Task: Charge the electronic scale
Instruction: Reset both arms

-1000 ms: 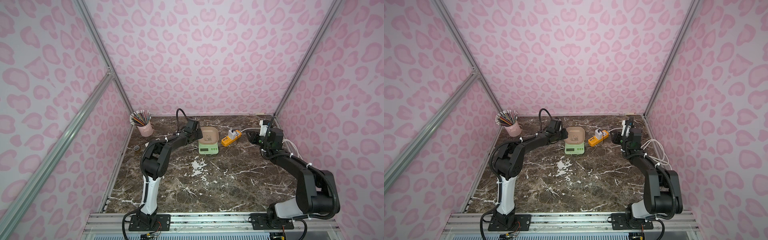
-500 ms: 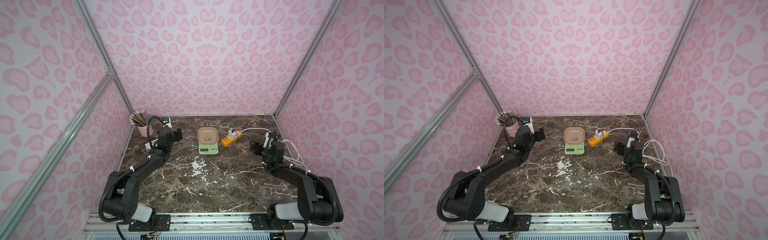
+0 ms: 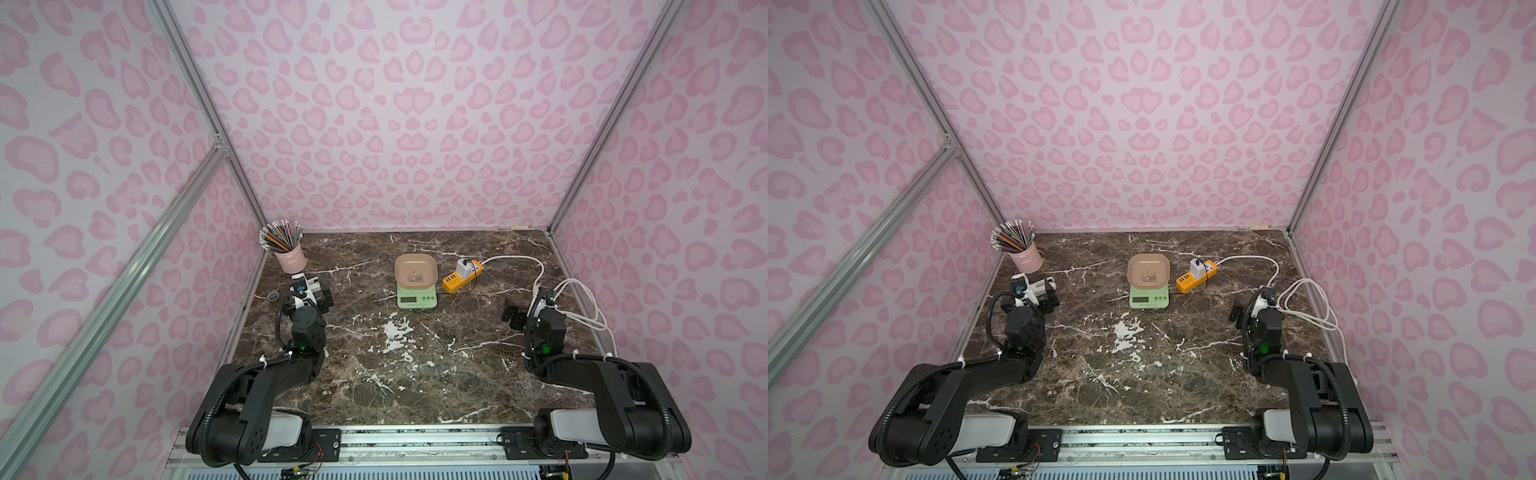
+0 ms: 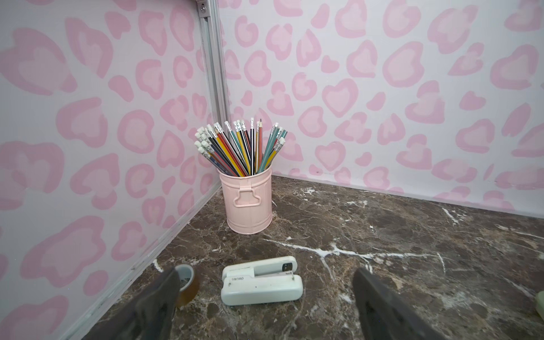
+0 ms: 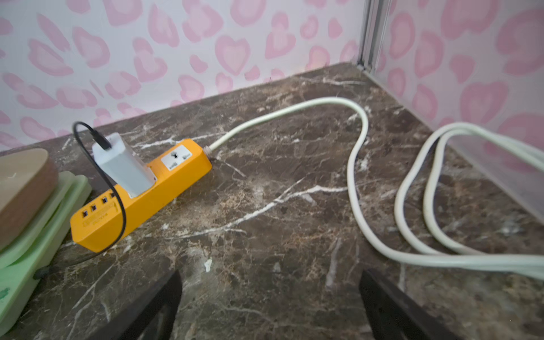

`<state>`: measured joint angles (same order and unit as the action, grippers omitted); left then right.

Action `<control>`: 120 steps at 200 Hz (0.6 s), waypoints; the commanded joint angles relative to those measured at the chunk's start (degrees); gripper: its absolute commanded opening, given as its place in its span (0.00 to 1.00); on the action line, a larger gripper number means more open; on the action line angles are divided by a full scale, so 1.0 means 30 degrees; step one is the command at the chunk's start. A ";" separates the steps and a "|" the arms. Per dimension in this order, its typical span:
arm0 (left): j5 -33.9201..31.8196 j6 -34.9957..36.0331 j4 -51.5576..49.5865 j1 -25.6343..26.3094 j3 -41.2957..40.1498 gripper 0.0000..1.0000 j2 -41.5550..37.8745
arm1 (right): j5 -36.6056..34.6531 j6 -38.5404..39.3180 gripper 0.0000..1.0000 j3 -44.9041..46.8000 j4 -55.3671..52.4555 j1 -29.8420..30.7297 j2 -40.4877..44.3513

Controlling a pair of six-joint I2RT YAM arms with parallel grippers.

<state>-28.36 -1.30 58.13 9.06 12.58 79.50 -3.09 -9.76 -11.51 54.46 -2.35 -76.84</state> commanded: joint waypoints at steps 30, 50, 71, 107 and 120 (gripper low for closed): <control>0.4427 0.1351 0.6644 -0.0612 -0.0794 0.95 0.2252 | 0.0533 0.2081 0.99 0.1702 0.8541 0.0088 -0.2086; 0.4604 0.1541 0.7119 -0.0588 -0.0433 0.96 0.3398 | 0.1774 0.2605 0.99 0.1109 0.9970 0.0134 -0.4280; 0.4534 0.1201 0.6100 -0.0732 -0.0002 0.96 0.3335 | 0.1363 0.2843 0.99 0.0004 0.6491 0.0437 -0.3446; 0.3885 0.0635 0.5995 -0.1002 -0.0033 0.95 0.3264 | 0.1322 0.2905 0.99 -0.0473 0.6232 0.0479 -0.3794; 0.3884 0.0653 0.6053 -0.1013 -0.0036 0.96 0.3276 | 0.1320 0.2892 0.99 -0.0527 0.6049 0.0489 -0.3804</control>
<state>-16.69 1.21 73.95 6.11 12.19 89.30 0.38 -2.04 -12.16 72.64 -1.02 -88.53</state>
